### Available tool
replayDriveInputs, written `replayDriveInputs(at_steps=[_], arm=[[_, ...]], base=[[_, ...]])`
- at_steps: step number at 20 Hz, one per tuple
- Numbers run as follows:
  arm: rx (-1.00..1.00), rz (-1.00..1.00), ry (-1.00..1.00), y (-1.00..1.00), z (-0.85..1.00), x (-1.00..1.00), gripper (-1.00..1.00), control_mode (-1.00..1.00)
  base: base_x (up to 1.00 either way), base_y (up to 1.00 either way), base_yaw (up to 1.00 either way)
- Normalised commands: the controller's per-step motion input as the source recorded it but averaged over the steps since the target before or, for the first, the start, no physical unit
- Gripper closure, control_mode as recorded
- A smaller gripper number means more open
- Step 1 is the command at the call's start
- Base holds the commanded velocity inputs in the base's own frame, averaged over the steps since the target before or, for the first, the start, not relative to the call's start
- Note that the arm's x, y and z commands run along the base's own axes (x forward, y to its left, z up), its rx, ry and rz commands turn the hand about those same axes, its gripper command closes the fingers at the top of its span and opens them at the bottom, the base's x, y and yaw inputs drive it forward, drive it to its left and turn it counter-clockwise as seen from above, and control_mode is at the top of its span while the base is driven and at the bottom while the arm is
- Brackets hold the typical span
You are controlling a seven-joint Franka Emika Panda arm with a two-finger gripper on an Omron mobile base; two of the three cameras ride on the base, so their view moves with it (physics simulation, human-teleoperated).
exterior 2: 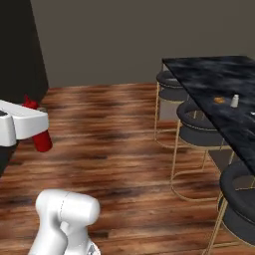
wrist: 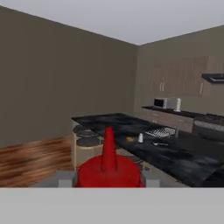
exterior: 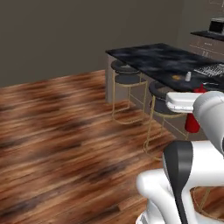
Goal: Move the ketchup and shaker from the cabinet to the dining counter.
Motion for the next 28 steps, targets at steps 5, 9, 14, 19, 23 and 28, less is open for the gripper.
replayDriveInputs(at_steps=[5,9,14,19,23,28], arm=[[0.00,0.00,0.00,0.00,0.00,0.00,1.00,1.00],[0.00,0.00,0.00,0.00,0.00,0.00,1.00,1.00],[0.00,0.00,0.00,0.00,0.00,0.00,1.00,1.00],[0.00,0.00,0.00,0.00,0.00,0.00,1.00,1.00],[0.00,0.00,0.00,0.00,0.00,0.00,1.00,1.00],[0.00,0.00,0.00,0.00,0.00,0.00,1.00,1.00]], base=[[1.00,0.49,-0.55],[1.00,0.53,-0.42],[1.00,0.30,-0.34],[1.00,0.02,-0.50],[1.00,0.00,-0.63],[1.00,-0.01,-0.59]])
